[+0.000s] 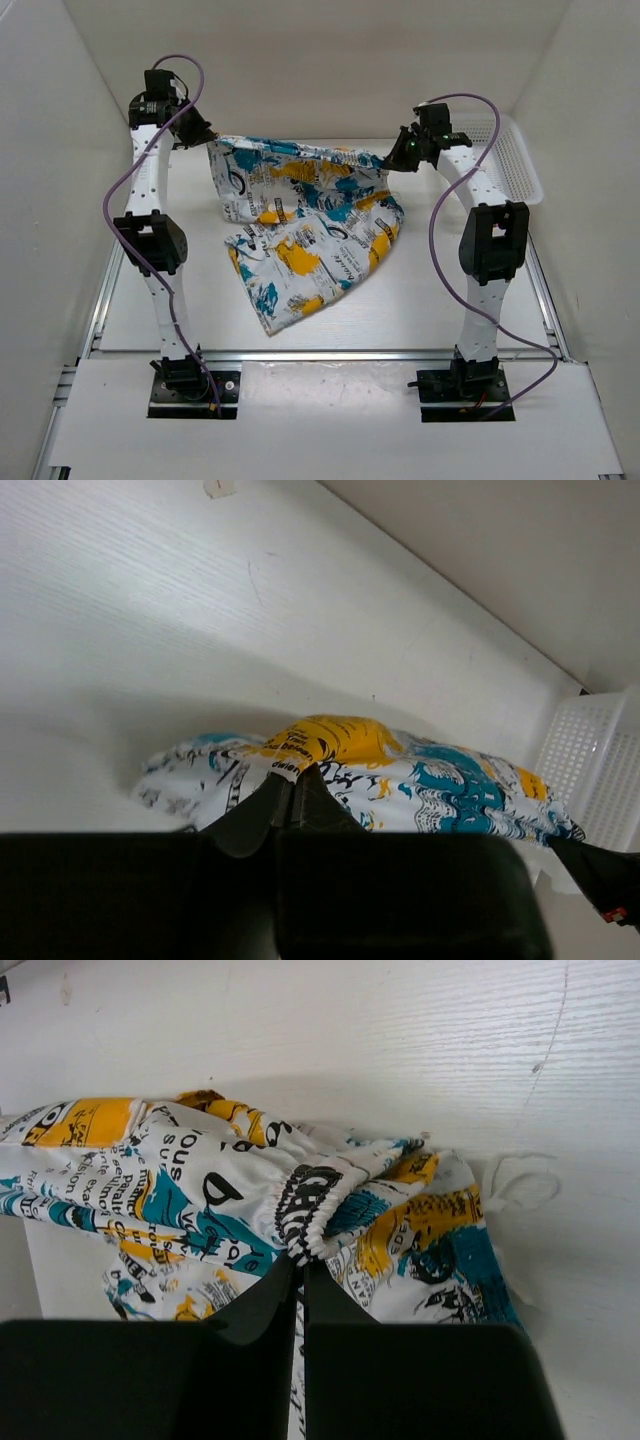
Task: Fold and stack the shorts
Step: Fold the shorts
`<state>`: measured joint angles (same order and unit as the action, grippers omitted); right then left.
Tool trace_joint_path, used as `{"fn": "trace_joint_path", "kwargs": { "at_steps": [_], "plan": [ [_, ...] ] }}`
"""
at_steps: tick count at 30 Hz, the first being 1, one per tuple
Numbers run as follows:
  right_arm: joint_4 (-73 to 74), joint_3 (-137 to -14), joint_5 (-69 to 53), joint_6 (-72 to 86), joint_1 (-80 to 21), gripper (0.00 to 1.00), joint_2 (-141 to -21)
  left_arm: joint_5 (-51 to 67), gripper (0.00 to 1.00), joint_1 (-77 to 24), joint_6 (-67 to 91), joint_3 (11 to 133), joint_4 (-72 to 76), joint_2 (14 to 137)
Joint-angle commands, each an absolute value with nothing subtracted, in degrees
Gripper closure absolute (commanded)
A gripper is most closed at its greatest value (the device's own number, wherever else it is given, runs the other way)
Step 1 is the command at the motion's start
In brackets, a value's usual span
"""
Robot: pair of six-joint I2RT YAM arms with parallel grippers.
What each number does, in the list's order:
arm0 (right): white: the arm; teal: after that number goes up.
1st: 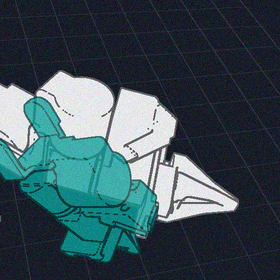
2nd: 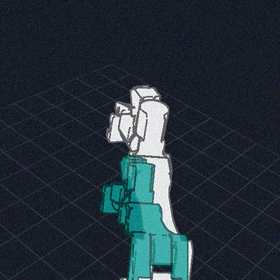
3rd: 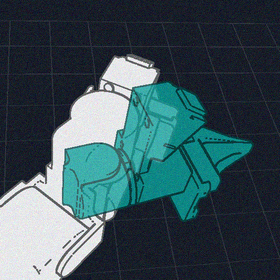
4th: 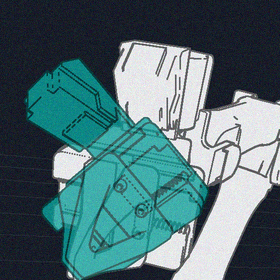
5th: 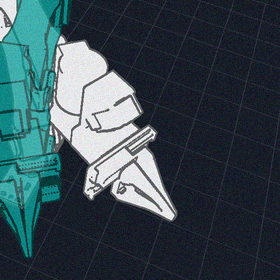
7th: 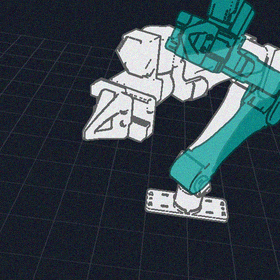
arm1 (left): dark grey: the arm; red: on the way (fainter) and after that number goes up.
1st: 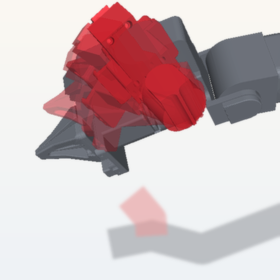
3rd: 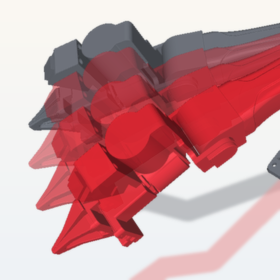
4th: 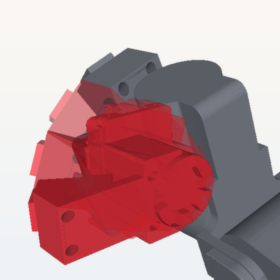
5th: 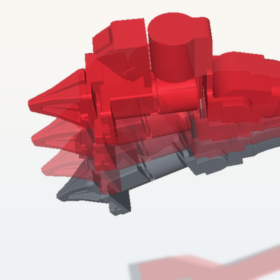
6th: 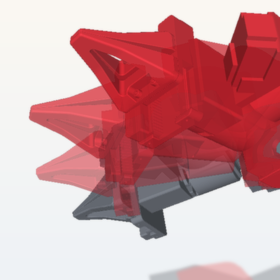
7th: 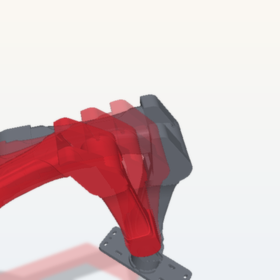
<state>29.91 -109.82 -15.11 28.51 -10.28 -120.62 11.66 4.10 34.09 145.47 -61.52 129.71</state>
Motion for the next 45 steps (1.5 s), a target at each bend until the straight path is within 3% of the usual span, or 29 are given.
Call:
{"fn": "trace_joint_path", "kwargs": {
  "at_steps": [1,15,26,28,30,31,32,33,36,37,38,41,45],
  "plan": [
    [33.3,-110.0,-10.5,26.4,-7.3,1.00,-119.4,6.3,0.90,6.1,30.2,142.3,-59.7,119.9],
    [31.6,-84.0,-10.5,27.9,-6.1,1.00,-98.3,9.2,0.90,-11.1,34.4,75.6,-56.3,72.3],
    [31.1,-61.5,-2.8,24.7,-6.1,1.00,-85.6,7.4,0.90,-22.8,40.8,51.1,-52.9,61.5],
    [31.1,-59.2,-2.8,24.7,-6.1,0.80,-84.7,7.9,0.86,-23.3,40.8,48.8,-52.9,61.5],
    [31.7,-55.9,-0.2,25.2,-6.1,0.40,-82.5,10.1,0.61,-23.3,40.8,48.1,-52.9,62.1],
    [31.7,-55.0,1.5,25.7,-6.1,0.12,-81.5,10.1,0.29,-24.0,40.8,48.1,-52.9,62.1],
    [31.7,-54.3,3.1,26.4,-6.1,0.05,-79.2,10.7,0.19,-24.6,40.8,48.9,-53.6,62.7],
    [31.7,-53.8,5.7,27.2,-6.1,0.00,-78.1,10.7,0.15,-24.6,40.2,49.7,-54.2,63.4],
    [33.0,-55.5,7.6,27.8,-6.1,0.01,-74.9,6.0,0.13,-24.6,40.2,53.4,-57.7,64.9],
    [33.0,-56.3,7.6,28.4,-6.1,0.08,-74.9,2.9,0.13,-24.6,40.2,54.4,-58.5,65.6],
    [33.0,-57.1,6.4,28.4,-6.1,0.32,-74.3,1.5,0.14,-24.6,41.0,55.1,-59.1,66.3],
    [30.8,-59.6,3.1,28.9,-7.3,0.76,-76.1,1.1,0.18,-24.0,46.6,55.4,-57.1,71.4],
    [29.4,-63.7,0.1,28.9,-12.0,0.84,-82.9,1.4,0.24,-24.0,51.2,54.8,-49.8,78.1]
  ]
}}
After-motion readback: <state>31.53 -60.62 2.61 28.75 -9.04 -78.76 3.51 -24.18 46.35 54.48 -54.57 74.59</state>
